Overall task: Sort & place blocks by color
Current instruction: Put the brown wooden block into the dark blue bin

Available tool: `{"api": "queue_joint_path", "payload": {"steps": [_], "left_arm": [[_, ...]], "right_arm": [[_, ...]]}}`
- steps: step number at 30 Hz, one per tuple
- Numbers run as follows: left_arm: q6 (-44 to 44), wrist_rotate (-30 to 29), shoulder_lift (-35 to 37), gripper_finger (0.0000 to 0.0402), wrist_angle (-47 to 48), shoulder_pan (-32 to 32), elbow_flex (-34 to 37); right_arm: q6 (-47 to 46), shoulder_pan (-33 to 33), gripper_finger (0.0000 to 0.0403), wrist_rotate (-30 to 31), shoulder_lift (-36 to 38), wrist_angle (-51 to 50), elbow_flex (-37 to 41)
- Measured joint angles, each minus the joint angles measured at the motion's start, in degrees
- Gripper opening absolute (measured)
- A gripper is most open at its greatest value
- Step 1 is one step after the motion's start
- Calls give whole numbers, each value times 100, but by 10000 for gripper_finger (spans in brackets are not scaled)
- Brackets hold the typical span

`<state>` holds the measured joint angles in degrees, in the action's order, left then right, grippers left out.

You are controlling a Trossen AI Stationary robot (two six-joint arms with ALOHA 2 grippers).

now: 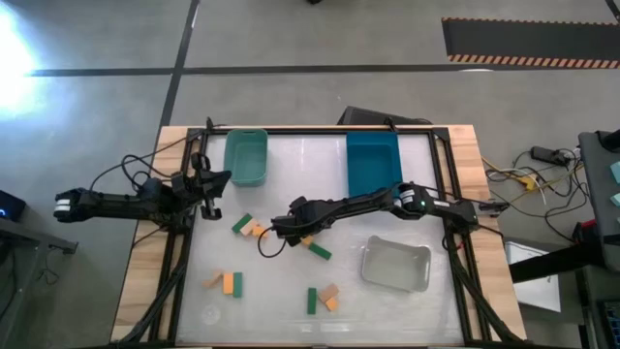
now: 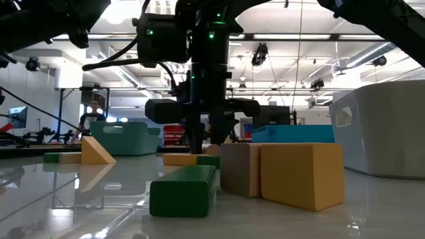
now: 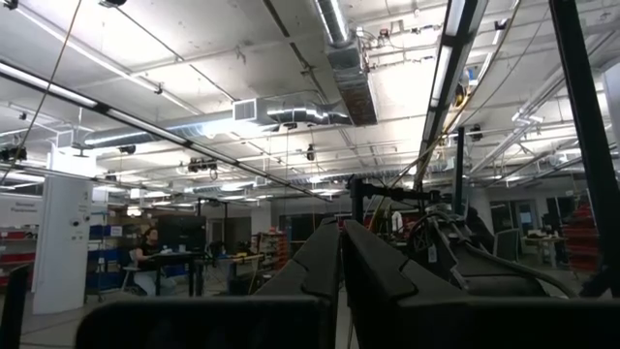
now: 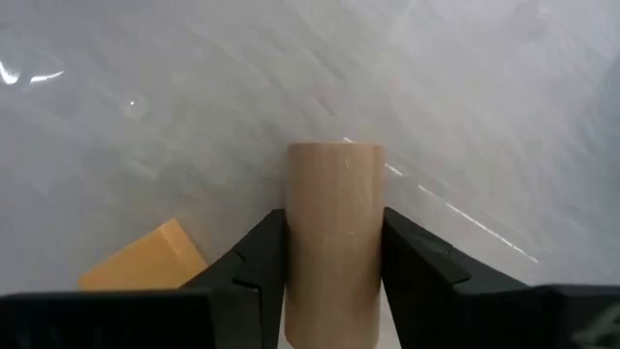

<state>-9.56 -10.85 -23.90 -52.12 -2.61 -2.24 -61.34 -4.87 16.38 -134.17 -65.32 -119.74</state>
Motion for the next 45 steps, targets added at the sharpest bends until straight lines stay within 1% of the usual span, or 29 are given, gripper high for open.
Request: {"api": "queue_joint_path", "payload": {"steps": [3,6,11,17,21,27,31,37,41,45], "left_arm": [[2,0,-8,1,-2,2,0],[4,-2,-18,1,4,2,0],[11,-2,-16,1,2,2,0],[20,-2,-22,1,1,2,0],[20,-1,-22,1,2,2,0],[24,-1,-22,1,4,2,0],[24,-2,-20,1,4,2,0],[24,-4,-22,1,6,0,0],[22,-11,-22,1,6,0,0],[20,-13,-22,1,6,0,0]], "right_arm": [[112,21,121,24,57,-11,9],[297,65,121,193,232,-67,11],[731,204,121,432,753,-343,11],[1146,527,121,1145,1451,-1138,103],[1393,865,121,1220,1950,-1295,547],[1576,1426,121,1207,2811,-1158,1815],[1679,1916,121,1072,3357,-654,2885],[2018,2683,121,503,3861,1044,4358],[2099,3090,121,140,3941,1997,4986],[2149,3369,121,-23,3909,2443,5350]]}}
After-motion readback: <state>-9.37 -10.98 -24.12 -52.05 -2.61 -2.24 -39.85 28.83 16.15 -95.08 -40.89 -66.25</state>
